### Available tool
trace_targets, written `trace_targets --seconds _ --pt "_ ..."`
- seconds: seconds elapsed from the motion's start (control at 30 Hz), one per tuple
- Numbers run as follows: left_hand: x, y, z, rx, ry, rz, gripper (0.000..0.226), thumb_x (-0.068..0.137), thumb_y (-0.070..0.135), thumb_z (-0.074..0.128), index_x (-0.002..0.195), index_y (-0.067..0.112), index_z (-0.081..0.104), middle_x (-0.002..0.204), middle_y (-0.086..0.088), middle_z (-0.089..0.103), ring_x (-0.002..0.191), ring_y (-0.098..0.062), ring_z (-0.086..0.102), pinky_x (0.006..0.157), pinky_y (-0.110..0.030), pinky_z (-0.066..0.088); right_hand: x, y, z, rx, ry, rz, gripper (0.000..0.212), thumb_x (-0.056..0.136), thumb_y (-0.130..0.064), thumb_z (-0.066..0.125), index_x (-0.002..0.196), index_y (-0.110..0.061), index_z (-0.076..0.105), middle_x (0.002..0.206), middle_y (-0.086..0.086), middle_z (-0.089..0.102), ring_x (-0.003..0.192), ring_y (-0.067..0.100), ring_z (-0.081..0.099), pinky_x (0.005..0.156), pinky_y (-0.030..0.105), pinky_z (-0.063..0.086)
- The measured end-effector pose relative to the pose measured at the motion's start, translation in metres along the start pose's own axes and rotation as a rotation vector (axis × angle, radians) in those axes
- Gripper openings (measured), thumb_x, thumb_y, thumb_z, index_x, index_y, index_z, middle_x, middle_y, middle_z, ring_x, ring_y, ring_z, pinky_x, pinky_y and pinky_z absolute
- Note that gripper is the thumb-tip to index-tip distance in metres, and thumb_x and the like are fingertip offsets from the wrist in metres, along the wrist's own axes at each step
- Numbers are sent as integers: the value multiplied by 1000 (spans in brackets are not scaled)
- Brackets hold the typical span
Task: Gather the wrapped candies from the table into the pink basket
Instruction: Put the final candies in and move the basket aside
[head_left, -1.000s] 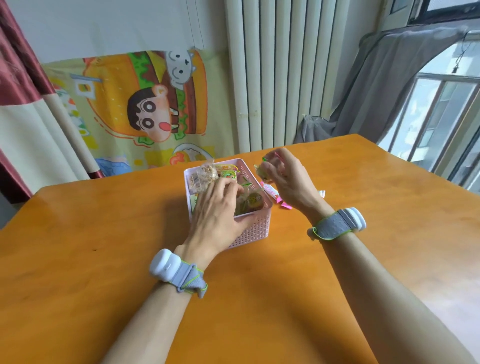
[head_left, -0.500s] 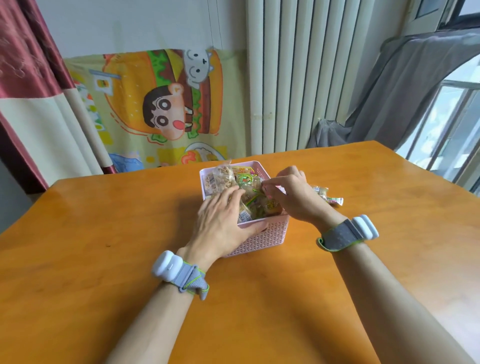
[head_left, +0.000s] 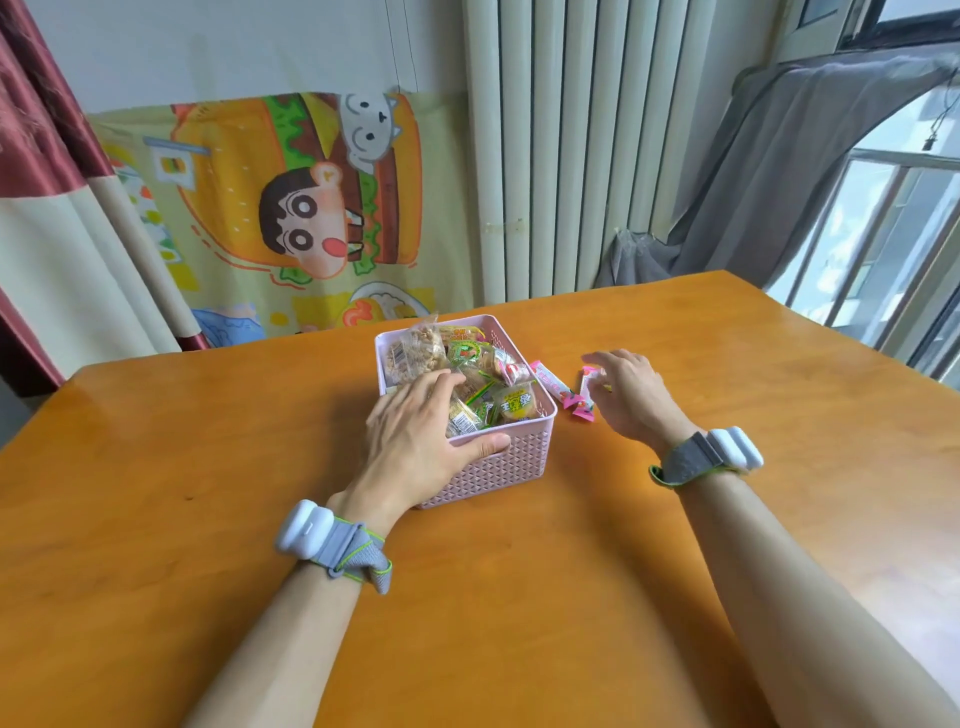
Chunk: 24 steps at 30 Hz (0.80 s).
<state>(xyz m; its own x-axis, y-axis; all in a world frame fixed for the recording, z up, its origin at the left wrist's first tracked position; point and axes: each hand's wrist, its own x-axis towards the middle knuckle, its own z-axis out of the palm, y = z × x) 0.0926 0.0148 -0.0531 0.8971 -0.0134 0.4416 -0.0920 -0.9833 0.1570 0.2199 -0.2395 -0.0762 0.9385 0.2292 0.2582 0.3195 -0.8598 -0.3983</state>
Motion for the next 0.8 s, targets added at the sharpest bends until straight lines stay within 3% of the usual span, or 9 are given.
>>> trace_targets --seconds 0.1,0.17,0.23,0.37,0.47,0.57,0.7,0.8 --pt "1 1 -1 -13 3 1 93 71 93 43 141 31 43 147 12 47 133 -13 47 109 -37 33 2 18 13 -102 -131 120 57 98 -26 41 153 -36 27 165 3 16 154 34 3 117 60 15" --pt "1 0 -1 -13 -2 0 93 72 93 43 141 32 42 147 12 47 133 -13 47 110 -37 32 2 22 21 -94 -190 179 58 100 -28 37 153 -41 20 167 0 6 154 37 -1 117 63 12" --pt "0 0 -1 -19 -10 -4 93 72 93 42 142 32 42 147 12 47 132 -13 47 110 -38 32 0 21 26 -126 -192 187 55 100 -30 36 152 -43 22 167 -1 10 151 40 11 115 63 18" --pt "0 1 -2 -28 -10 -5 92 72 92 43 141 32 42 146 12 48 131 -14 48 110 -38 33 -4 15 17 -207 -57 152 42 96 -26 48 137 -36 45 144 3 44 128 38 43 100 54 37" --pt "-1 2 -3 -31 -12 -7 91 72 92 44 141 32 42 145 12 48 131 -14 48 110 -38 33 -4 11 13 -96 -27 151 35 92 -11 50 124 -25 56 123 11 47 116 41 47 94 49 46" --pt "0 2 -4 -38 -19 -8 91 72 92 44 141 32 42 146 12 48 131 -14 48 110 -39 32 -5 6 10 -38 -16 127 32 90 -5 53 118 -18 59 115 16 48 105 43 54 90 43 49" --pt "0 3 -5 -43 -22 -9 92 72 92 44 142 32 42 146 11 48 131 -13 48 110 -38 33 -1 -5 -6 43 54 102 23 93 -15 60 116 -19 61 110 16 55 96 38 59 80 37 46" --pt "0 2 -5 -49 -18 -8 93 71 92 44 142 31 42 146 11 49 132 -14 48 110 -38 33 2 -24 -26 163 148 44 18 95 -24 64 113 -22 63 106 14 64 93 32 63 77 41 55"
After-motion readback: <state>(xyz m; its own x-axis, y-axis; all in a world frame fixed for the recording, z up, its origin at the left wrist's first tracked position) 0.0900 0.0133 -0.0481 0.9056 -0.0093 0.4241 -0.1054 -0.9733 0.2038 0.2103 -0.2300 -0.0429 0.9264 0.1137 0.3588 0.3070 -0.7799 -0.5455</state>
